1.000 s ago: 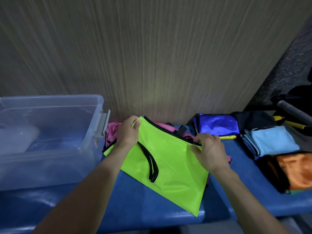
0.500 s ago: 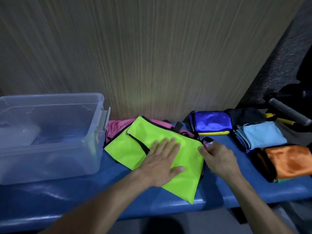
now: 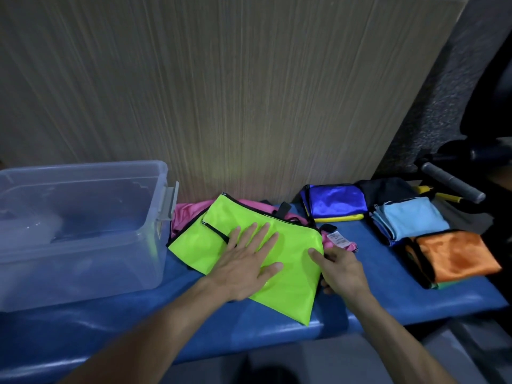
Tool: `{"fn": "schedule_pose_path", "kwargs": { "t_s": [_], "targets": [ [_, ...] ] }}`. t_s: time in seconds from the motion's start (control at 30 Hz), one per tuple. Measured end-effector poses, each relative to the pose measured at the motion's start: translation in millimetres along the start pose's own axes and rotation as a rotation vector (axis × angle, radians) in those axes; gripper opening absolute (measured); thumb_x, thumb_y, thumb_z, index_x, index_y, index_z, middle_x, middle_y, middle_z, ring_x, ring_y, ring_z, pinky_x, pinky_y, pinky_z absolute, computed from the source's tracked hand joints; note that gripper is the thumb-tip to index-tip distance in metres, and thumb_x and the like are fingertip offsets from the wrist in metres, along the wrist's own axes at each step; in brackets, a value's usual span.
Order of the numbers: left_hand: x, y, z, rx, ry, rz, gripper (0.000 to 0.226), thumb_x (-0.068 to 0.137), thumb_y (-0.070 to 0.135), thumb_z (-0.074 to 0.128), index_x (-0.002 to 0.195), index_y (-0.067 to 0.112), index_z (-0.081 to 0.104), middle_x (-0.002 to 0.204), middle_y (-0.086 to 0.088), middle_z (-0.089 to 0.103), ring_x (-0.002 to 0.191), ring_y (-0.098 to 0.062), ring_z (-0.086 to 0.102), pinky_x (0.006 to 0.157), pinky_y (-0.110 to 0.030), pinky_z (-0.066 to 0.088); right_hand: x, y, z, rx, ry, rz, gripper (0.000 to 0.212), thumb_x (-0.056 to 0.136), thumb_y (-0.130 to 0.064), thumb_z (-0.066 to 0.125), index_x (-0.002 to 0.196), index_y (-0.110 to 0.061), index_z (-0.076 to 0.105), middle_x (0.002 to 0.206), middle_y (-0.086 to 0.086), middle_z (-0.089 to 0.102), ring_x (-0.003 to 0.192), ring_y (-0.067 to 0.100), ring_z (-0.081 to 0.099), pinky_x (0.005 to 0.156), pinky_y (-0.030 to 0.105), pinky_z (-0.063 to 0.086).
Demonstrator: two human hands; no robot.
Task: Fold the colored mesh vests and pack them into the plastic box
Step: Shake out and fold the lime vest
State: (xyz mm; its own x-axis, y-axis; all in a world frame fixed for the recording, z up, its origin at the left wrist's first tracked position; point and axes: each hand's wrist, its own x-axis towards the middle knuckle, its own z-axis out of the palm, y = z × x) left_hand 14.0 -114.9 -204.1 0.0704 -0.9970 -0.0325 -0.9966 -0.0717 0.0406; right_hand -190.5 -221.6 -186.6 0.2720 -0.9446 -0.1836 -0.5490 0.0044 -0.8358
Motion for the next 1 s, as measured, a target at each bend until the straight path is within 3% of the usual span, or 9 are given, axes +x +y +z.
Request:
{"fn": "schedule_pose_path", "kwargs": {
  "t_s": [0.13,0.3,0.47,0.6,0.67,0.73,0.8,0.9,1.0],
  "targets": [
    [-2.5,-3.9,5.0,0.023,-0.053,0.031,0.075,0.100,0.071,0.009,0.161,0.033,-0.012,0.165,0.005,-0.028,0.152,-0.021,-0.028,0.124,-0.052,-0.013,6.9,2.3,8.3,-0.060,0.111,-0.089,0.024,0.089,-0.047,0.073,0.086,-0.024,0.065,0.080,-0.003,0.070,0.078,0.023,0.068,0.070,0.042,0.058],
    [-2.6,-6.0,13.8,-0.006,-0.082,0.032,0.074,0.100,0.072,0.010,0.160,0.034,-0.014,0.165,0.007,-0.028,0.150,-0.018,-0.033,0.124,-0.050,-0.014,9.9,-1.0,13.2,-0.065,0.188,-0.167,0.026,0.089,-0.046,0.073,0.093,-0.021,0.069,0.081,-0.007,0.070,0.080,0.016,0.067,0.065,0.032,0.050],
    [-5.4,-6.1,8.1,-0.022,-0.043,0.051,0.076,0.102,0.070,0.017,0.162,0.032,-0.008,0.166,0.006,-0.026,0.150,-0.016,-0.031,0.125,-0.050,-0.009,16.0,3.0,11.6,-0.159,0.078,-0.081,0.040,0.094,-0.053,0.062,0.083,-0.014,0.065,0.067,0.004,0.069,0.068,0.026,0.070,0.071,0.048,0.061],
    [-14.6,16.9,-6.9,-0.086,0.056,0.287,0.078,0.099,0.072,0.032,0.163,0.032,0.012,0.171,0.009,-0.007,0.155,-0.011,-0.015,0.127,-0.039,-0.009,21.5,3.4,1.0,-0.152,0.038,-0.037,0.046,0.098,-0.049,0.059,0.084,-0.006,0.068,0.057,0.007,0.070,0.055,0.026,0.071,0.067,0.045,0.062],
    [-20.8,28.6,-7.0,-0.084,0.024,0.380,0.085,0.093,0.079,0.036,0.161,0.031,0.019,0.170,0.008,0.006,0.156,-0.014,-0.001,0.127,-0.038,-0.001,26.4,4.8,-0.4,-0.141,0.014,-0.036,0.053,0.097,-0.051,0.060,0.080,-0.001,0.068,0.055,0.008,0.069,0.057,0.027,0.071,0.065,0.045,0.062],
    [-23.5,36.2,-1.6,-0.045,0.056,0.423,0.085,0.090,0.079,0.042,0.156,0.028,0.031,0.164,0.005,0.027,0.151,-0.019,0.022,0.124,-0.041,0.020,33.1,5.4,0.1,-0.103,0.010,-0.027,0.059,0.094,-0.055,0.063,0.074,0.001,0.065,0.052,0.007,0.066,0.056,0.029,0.069,0.061,0.044,0.060],
    [-24.3,44.8,2.6,0.013,0.141,0.447,0.074,0.088,0.074,0.049,0.143,0.025,0.043,0.145,0.004,0.046,0.132,-0.021,0.043,0.109,-0.041,0.041,38.8,4.0,0.8,-0.052,0.004,-0.002,0.059,0.091,-0.054,0.068,0.064,-0.003,0.060,0.046,0.005,0.061,0.048,0.026,0.062,0.051,0.037,0.052],
    [-23.9,54.3,5.4,0.029,0.170,0.410,0.060,0.090,0.069,0.049,0.130,0.024,0.050,0.121,0.007,0.052,0.107,-0.018,0.049,0.087,-0.042,0.051,44.4,-0.2,3.4,0.047,-0.014,0.029,0.055,0.089,-0.050,0.074,0.059,-0.008,0.053,0.044,0.005,0.057,0.040,0.018,0.051,0.042,0.026,0.040],
    [-24.5,51.3,2.5,-0.027,0.152,0.393,0.059,0.092,0.071,0.047,0.127,0.025,0.055,0.118,0.009,0.051,0.105,-0.016,0.047,0.086,-0.040,0.049,47.3,-3.9,6.8,0.112,-0.032,0.062,0.053,0.086,-0.044,0.079,0.058,-0.008,0.051,0.045,0.007,0.055,0.034,0.014,0.048,0.037,0.022,0.037]
  ]
}}
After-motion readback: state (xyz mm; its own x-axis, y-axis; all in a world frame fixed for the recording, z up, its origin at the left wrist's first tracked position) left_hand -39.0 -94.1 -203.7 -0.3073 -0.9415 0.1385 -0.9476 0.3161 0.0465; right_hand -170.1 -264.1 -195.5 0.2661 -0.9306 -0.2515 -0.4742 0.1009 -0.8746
